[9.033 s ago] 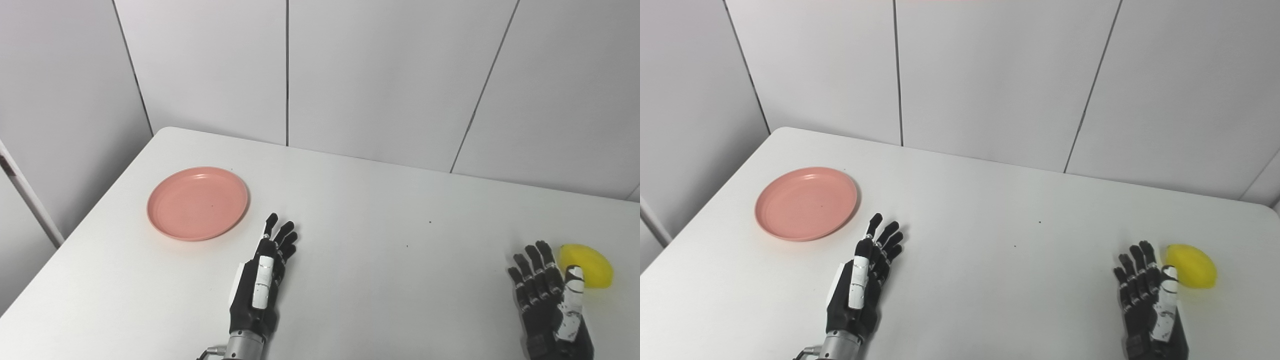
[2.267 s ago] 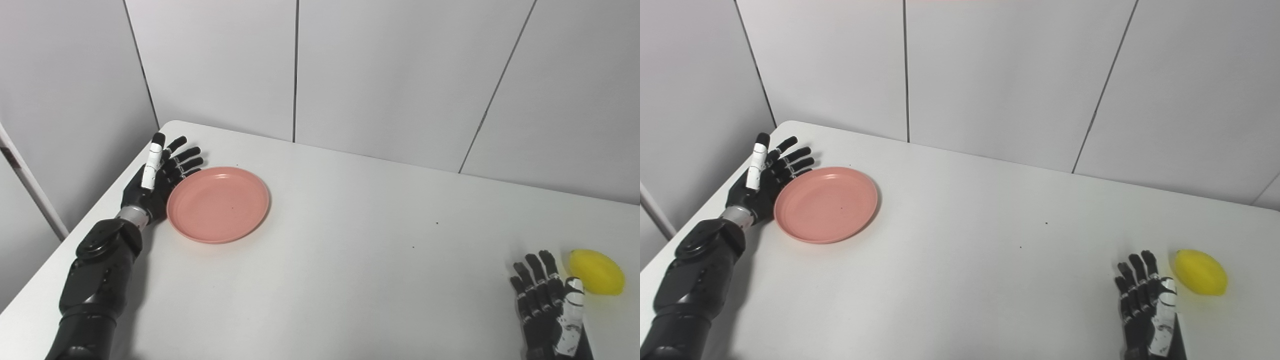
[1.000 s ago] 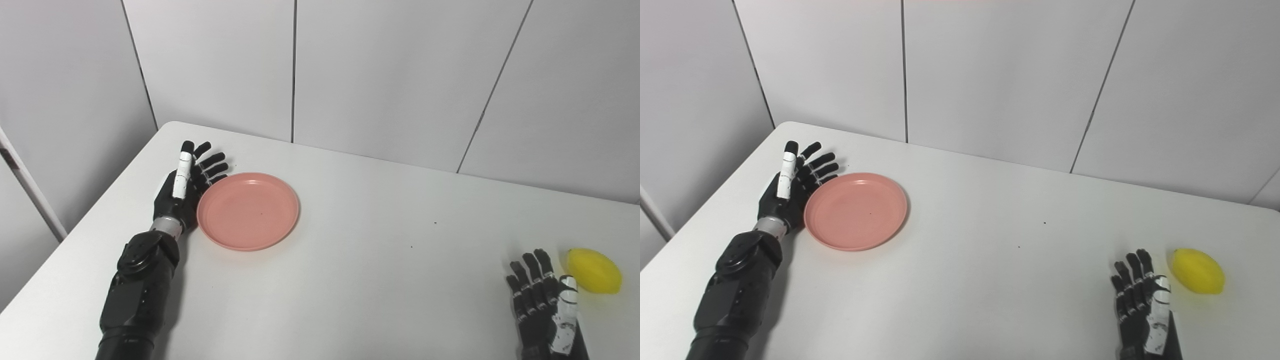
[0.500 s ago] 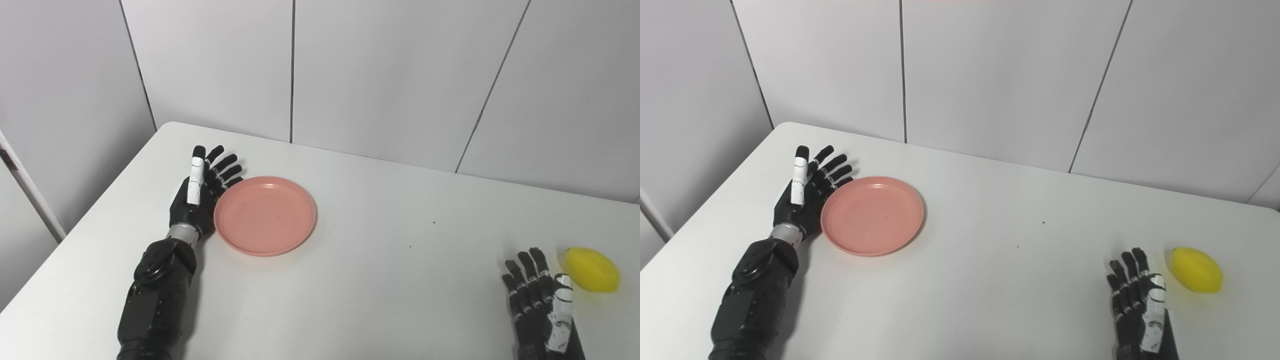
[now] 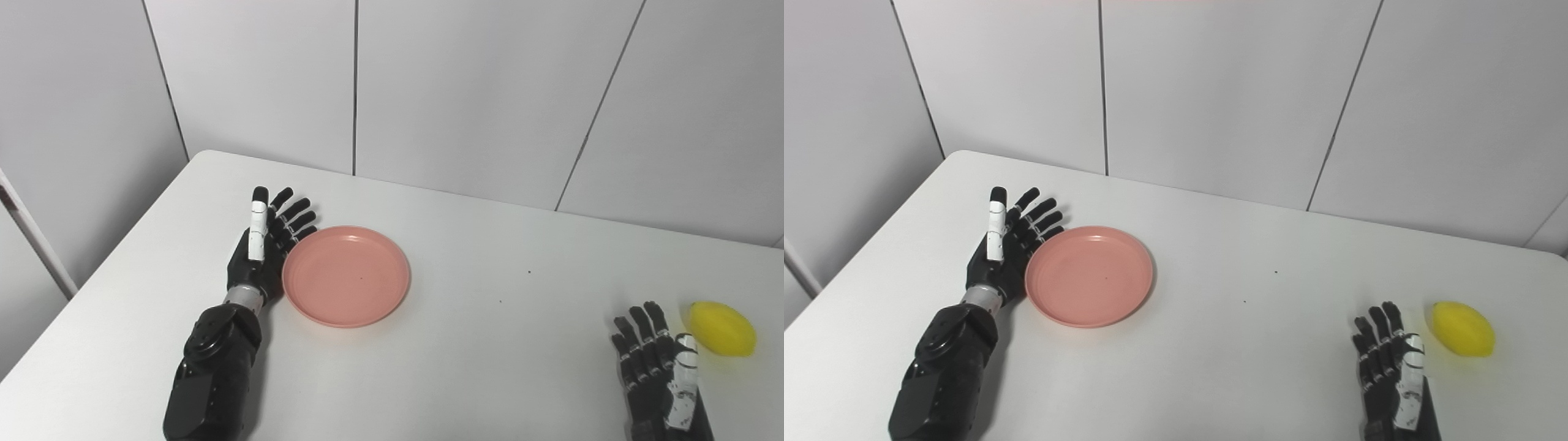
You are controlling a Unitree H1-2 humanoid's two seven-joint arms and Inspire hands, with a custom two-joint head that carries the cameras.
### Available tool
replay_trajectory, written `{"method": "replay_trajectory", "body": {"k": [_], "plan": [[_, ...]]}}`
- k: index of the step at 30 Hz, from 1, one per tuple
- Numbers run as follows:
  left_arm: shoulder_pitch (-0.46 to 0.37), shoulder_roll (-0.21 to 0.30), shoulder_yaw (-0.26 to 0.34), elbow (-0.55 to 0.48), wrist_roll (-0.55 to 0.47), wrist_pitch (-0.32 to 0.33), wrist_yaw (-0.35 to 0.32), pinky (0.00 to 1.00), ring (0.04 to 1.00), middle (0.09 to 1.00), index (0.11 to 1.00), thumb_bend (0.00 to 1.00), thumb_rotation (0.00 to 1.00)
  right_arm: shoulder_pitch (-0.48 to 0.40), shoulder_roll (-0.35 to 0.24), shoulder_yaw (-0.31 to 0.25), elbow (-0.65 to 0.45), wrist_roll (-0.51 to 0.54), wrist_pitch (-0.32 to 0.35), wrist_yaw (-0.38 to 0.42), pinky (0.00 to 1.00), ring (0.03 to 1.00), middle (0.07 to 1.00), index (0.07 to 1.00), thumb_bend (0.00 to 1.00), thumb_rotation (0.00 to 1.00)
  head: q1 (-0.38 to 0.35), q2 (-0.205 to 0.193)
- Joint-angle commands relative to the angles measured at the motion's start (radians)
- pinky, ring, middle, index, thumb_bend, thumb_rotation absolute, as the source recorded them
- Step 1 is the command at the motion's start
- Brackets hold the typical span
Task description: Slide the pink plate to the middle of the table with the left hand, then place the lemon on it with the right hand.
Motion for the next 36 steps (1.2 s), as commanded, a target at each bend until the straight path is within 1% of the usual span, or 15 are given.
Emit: {"method": "replay_trajectory", "body": {"k": [1, 9, 12, 17, 19, 22, 24, 29, 33, 36], "plan": [[0.019, -0.020, -0.013, 0.002, 0.012, 0.045, 0.020, 0.80, 0.805, 0.811, 0.860, 1.00, 0.86, 0.041, 0.030, 0.016, 0.035, 0.008, 0.016, 0.009, 0.99, 0.943, 0.959, 0.959, 0.66, 0.93, 0.001, 0.001], [0.034, -0.044, -0.044, 0.001, 0.028, 0.031, 0.028, 0.82, 0.823, 0.830, 0.910, 1.00, 0.87, 0.043, 0.036, 0.019, 0.026, 0.005, 0.019, 0.006, 0.99, 0.943, 0.955, 0.953, 0.66, 0.93, -0.006, 0.008], [0.038, -0.058, -0.051, 0.002, 0.037, 0.022, 0.032, 0.83, 0.825, 0.831, 0.914, 1.00, 0.87, 0.043, 0.034, 0.022, 0.023, 0.005, 0.021, 0.008, 0.99, 0.950, 0.959, 0.954, 0.66, 0.94, -0.008, 0.010], [0.040, -0.084, -0.056, 0.005, 0.048, 0.017, 0.039, 0.82, 0.822, 0.824, 0.896, 1.00, 0.86, 0.043, 0.038, 0.025, 0.021, 0.001, 0.020, 0.003, 0.98, 0.946, 0.956, 0.956, 0.66, 0.93, -0.014, 0.012], [0.040, -0.095, -0.058, 0.005, 0.050, 0.015, 0.039, 0.80, 0.817, 0.819, 0.888, 1.00, 0.87, 0.043, 0.040, 0.027, 0.020, -0.004, 0.018, 0.001, 0.98, 0.942, 0.954, 0.947, 0.66, 0.93, -0.019, 0.013], [0.045, -0.108, -0.063, 0.002, 0.051, 0.016, 0.039, 0.77, 0.817, 0.824, 0.892, 1.00, 0.88, 0.044, 0.045, 0.029, 0.015, -0.007, 0.021, -0.005, 0.97, 0.934, 0.949, 0.951, 0.66, 0.93, -0.022, 0.015], [0.050, -0.113, -0.068, -0.001, 0.054, 0.016, 0.040, 0.77, 0.818, 0.828, 0.893, 1.00, 0.88, 0.045, 0.049, 0.030, 0.011, -0.007, 0.020, -0.006, 0.96, 0.932, 0.948, 0.952, 0.67, 0.93, -0.026, 0.017], [0.061, -0.126, -0.072, -0.009, 0.050, 0.015, 0.044, 0.81, 0.811, 0.823, 0.895, 1.00, 0.88, 0.045, 0.051, 0.034, 0.009, -0.013, 0.017, -0.004, 0.96, 0.937, 0.950, 0.948, 0.67, 0.92, -0.037, 0.023], [0.073, -0.149, -0.070, -0.015, 0.050, -0.010, 0.050, 0.83, 0.814, 0.828, 0.902, 1.00, 0.86, 0.043, 0.057, 0.036, 0.008, -0.012, 0.022, -0.009, 0.96, 0.940, 0.954, 0.948, 0.69, 0.91, -0.058, 0.029], [0.077, -0.158, -0.073, -0.014, 0.049, -0.027, 0.045, 0.86, 0.831, 0.848, 0.926, 1.00, 0.85, 0.042, 0.061, 0.040, 0.006, -0.021, 0.023, -0.015, 0.96, 0.935, 0.951, 0.946, 0.70, 0.91, -0.073, 0.032]]}}
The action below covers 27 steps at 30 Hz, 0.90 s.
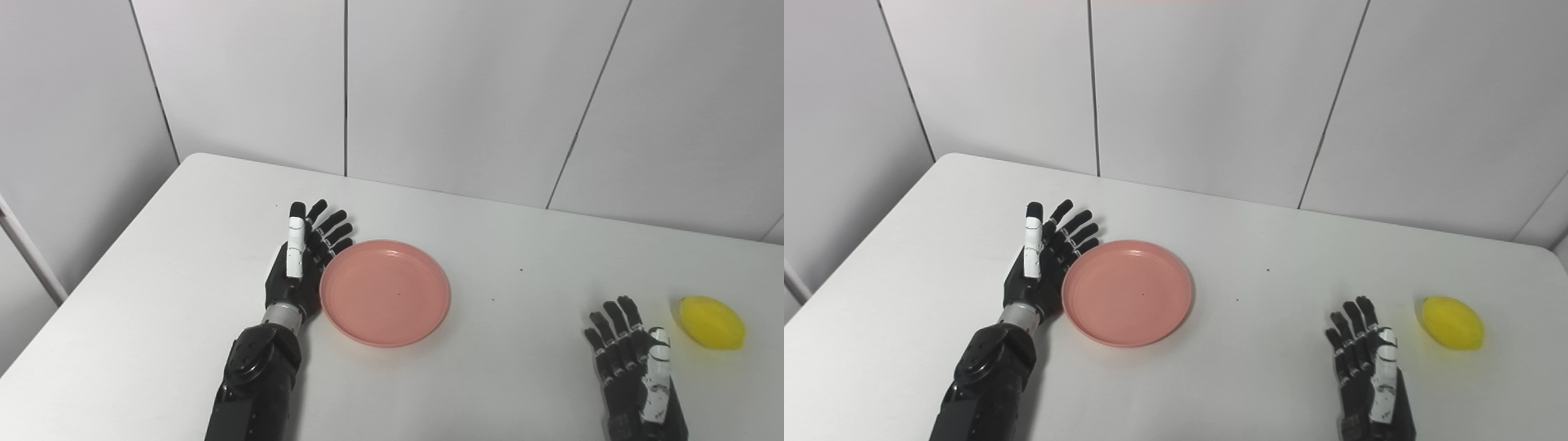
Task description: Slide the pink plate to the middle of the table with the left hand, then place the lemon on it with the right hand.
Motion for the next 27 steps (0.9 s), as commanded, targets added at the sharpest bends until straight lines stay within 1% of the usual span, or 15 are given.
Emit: {"method": "replay_trajectory", "body": {"k": [1, 6, 11, 13, 16, 19, 21, 23, 27], "plan": [[0.033, -0.016, -0.001, 0.030, 0.004, 0.019, 0.017, 0.86, 0.834, 0.850, 0.929, 1.00, 0.85, 0.032, 0.025, 0.015, 0.026, -0.007, 0.021, -0.005, 0.96, 0.934, 0.951, 0.946, 0.70, 0.91, -0.012, 0.003], [0.030, -0.031, -0.004, 0.032, 0.000, 0.000, 0.015, 0.88, 0.845, 0.833, 0.936, 1.00, 0.85, 0.034, 0.036, 0.024, 0.013, -0.017, 0.030, -0.019, 0.94, 0.925, 0.940, 0.941, 0.70, 0.91, -0.027, 0.006], [0.035, -0.050, -0.006, 0.015, 0.017, -0.012, 0.039, 0.86, 0.840, 0.816, 0.923, 0.99, 0.84, 0.034, 0.047, 0.036, 0.004, -0.035, 0.035, -0.029, 0.94, 0.924, 0.940, 0.946, 0.68, 0.92, -0.060, 0.012], [0.042, -0.058, -0.007, 0.009, 0.022, -0.020, 0.046, 0.85, 0.825, 0.793, 0.908, 1.00, 0.82, 0.033, 0.049, 0.042, 0.004, -0.042, 0.036, -0.031, 0.94, 0.922, 0.939, 0.947, 0.69, 0.93, -0.071, 0.014], [0.051, -0.063, -0.012, 0.001, 0.030, -0.026, 0.049, 0.85, 0.834, 0.804, 0.905, 0.99, 0.82, 0.031, 0.054, 0.049, 0.005, -0.050, 0.037, -0.037, 0.94, 0.919, 0.939, 0.944, 0.68, 0.93, -0.089, 0.016], [0.055, -0.066, -0.012, -0.010, 0.031, -0.017, 0.050, 0.86, 0.843, 0.816, 0.914, 0.98, 0.83, 0.029, 0.061, 0.056, 0.005, -0.056, 0.033, -0.040, 0.94, 0.923, 0.942, 0.947, 0.68, 0.93, -0.107, 0.021], [0.056, -0.069, -0.012, -0.017, 0.027, -0.008, 0.050, 0.86, 0.838, 0.809, 0.917, 0.98, 0.83, 0.028, 0.065, 0.059, 0.004, -0.059, 0.033, -0.040, 0.95, 0.925, 0.941, 0.943, 0.69, 0.93, -0.118, 0.024], [0.057, -0.070, -0.011, -0.024, 0.023, 0.000, 0.052, 0.85, 0.820, 0.791, 0.904, 0.99, 0.83, 0.027, 0.069, 0.062, 0.003, -0.061, 0.033, -0.040, 0.95, 0.933, 0.946, 0.945, 0.68, 0.93, -0.131, 0.027], [0.061, -0.073, -0.016, -0.038, 0.011, 0.020, 0.044, 0.84, 0.813, 0.799, 0.914, 0.99, 0.83, 0.028, 0.079, 0.069, -0.011, -0.069, 0.049, -0.052, 0.95, 0.935, 0.947, 0.950, 0.65, 0.94, -0.154, 0.035]]}}
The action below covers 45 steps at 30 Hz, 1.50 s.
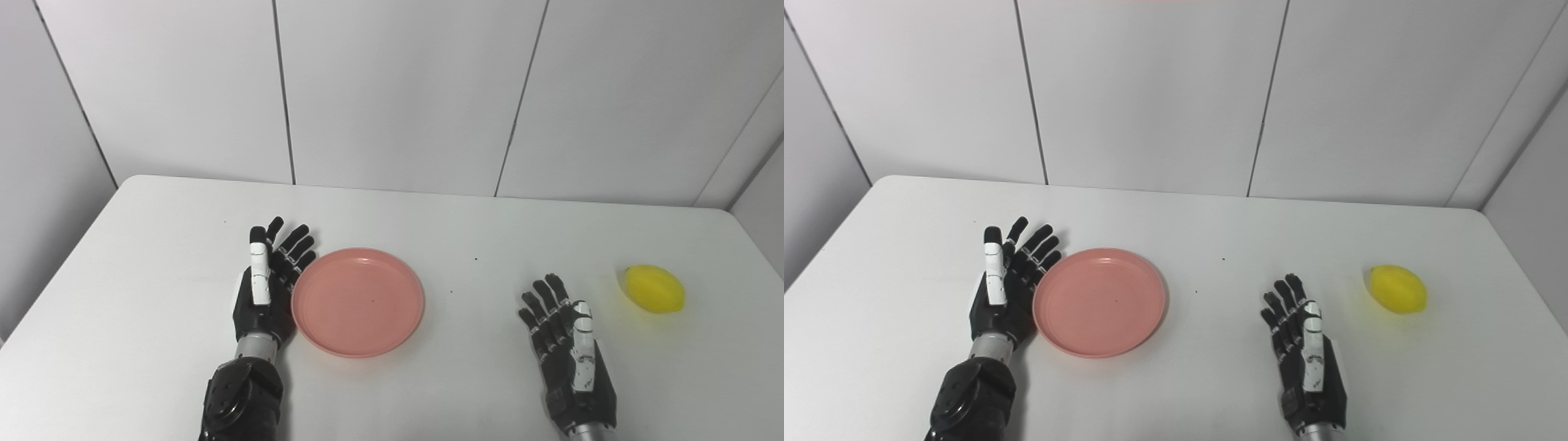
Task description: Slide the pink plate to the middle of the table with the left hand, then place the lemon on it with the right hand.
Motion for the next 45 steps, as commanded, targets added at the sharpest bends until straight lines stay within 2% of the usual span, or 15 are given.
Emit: {"method": "replay_trajectory", "body": {"k": [1, 6, 11, 15, 23, 27, 45], "plan": [[0.027, -0.014, -0.007, 0.002, -0.008, 0.054, 0.016, 0.84, 0.812, 0.800, 0.915, 0.99, 0.83, 0.019, 0.019, 0.010, 0.011, -0.005, 0.048, -0.015, 0.95, 0.934, 0.946, 0.949, 0.65, 0.94, -0.004, 0.002], [0.032, -0.016, -0.014, -0.014, -0.025, 0.075, 0.012, 0.82, 0.809, 0.802, 0.932, 0.98, 0.83, 0.016, 0.030, 0.017, 0.007, -0.013, 0.054, -0.027, 0.94, 0.928, 0.941, 0.936, 0.65, 0.94, -0.035, 0.011], [0.039, -0.023, -0.014, -0.021, -0.039, 0.086, 0.013, 0.81, 0.795, 0.792, 0.892, 1.00, 0.80, 0.011, 0.038, 0.024, 0.015, -0.020, 0.044, -0.032, 0.93, 0.920, 0.934, 0.930, 0.66, 0.92, -0.064, 0.015], [0.031, -0.020, -0.007, -0.001, -0.053, 0.079, 0.008, 0.84, 0.800, 0.791, 0.894, 0.99, 0.80, 0.006, 0.046, 0.031, 0.024, -0.028, 0.033, -0.032, 0.93, 0.922, 0.933, 0.928, 0.66, 0.93, -0.109, 0.020], [0.020, -0.020, -0.002, 0.022, -0.065, 0.066, 0.010, 0.88, 0.814, 0.806, 0.901, 0.98, 0.79, -0.002, 0.066, 0.030, 0.034, -0.037, 0.026, -0.040, 0.93, 0.913, 0.925, 0.918, 0.67, 0.90, -0.151, 0.021], [0.019, -0.029, -0.001, 0.024, -0.069, 0.064, 0.016, 0.87, 0.810, 0.794, 0.894, 0.98, 0.78, -0.002, 0.070, 0.029, 0.033, -0.042, 0.030, -0.040, 0.92, 0.906, 0.921, 0.917, 0.68, 0.89, -0.154, 0.021], [0.014, -0.059, -0.009, -0.005, -0.090, 0.082, 0.019, 0.95, 0.873, 0.845, 0.909, 0.99, 0.78, -0.006, 0.077, 0.026, 0.044, -0.047, 0.021, -0.040, 0.92, 0.893, 0.910, 0.912, 0.68, 0.87, -0.159, 0.018]]}}
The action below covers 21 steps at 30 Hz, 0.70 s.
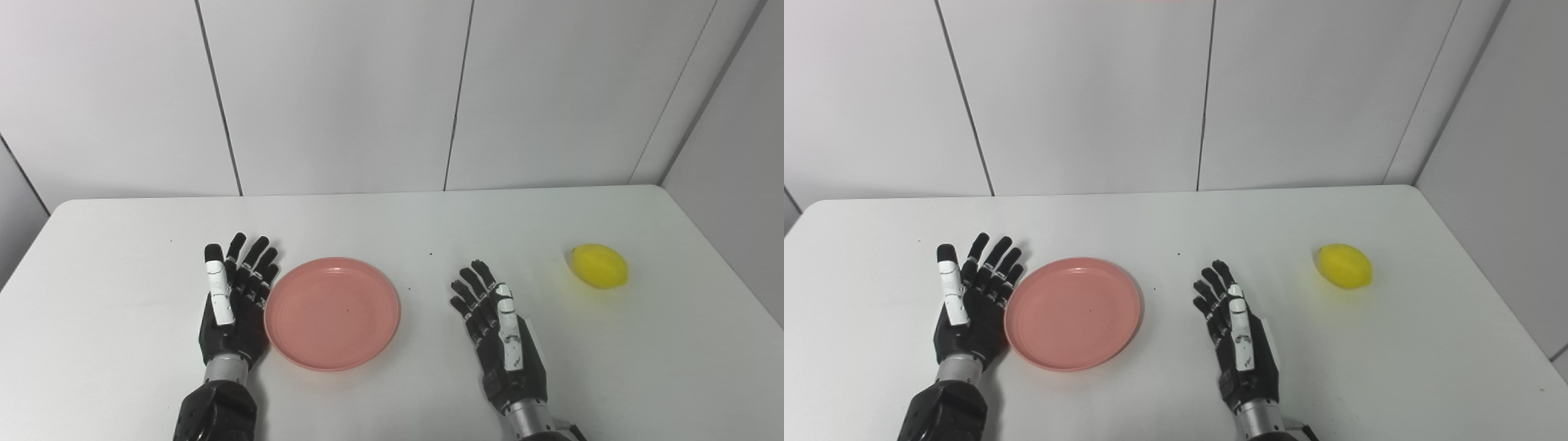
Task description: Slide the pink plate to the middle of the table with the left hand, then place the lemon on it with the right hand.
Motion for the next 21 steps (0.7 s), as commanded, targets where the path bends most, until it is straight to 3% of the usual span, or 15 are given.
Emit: {"method": "replay_trajectory", "body": {"k": [1, 9, 16, 21], "plan": [[0.008, -0.024, -0.007, 0.013, -0.004, 0.042, 0.022, 0.95, 0.872, 0.843, 0.909, 0.99, 0.78, 0.016, 0.011, -0.001, 0.025, -0.002, 0.020, -0.010, 0.92, 0.894, 0.912, 0.913, 0.68, 0.87, 0.000, -0.001], [0.004, -0.030, -0.008, 0.019, -0.008, 0.036, 0.020, 0.96, 0.874, 0.853, 0.905, 0.98, 0.79, 0.016, 0.015, -0.007, 0.031, -0.047, -0.013, -0.032, 0.88, 0.869, 0.884, 0.886, 0.70, 0.84, -0.004, -0.002], [0.000, -0.020, -0.006, 0.023, -0.028, 0.046, 0.013, 0.98, 0.894, 0.873, 0.931, 0.97, 0.79, 0.014, 0.035, -0.012, 0.009, -0.188, -0.074, -0.112, 0.77, 0.802, 0.816, 0.820, 0.74, 0.82, -0.031, -0.001], [-0.009, -0.013, 0.005, 0.036, -0.033, 0.046, 0.024, 0.96, 0.870, 0.842, 0.916, 0.97, 0.77, -0.007, 0.026, -0.003, 0.004, -0.399, -0.144, -0.212, 0.70, 0.725, 0.742, 0.754, 0.71, 0.86, -0.054, -0.003]]}}
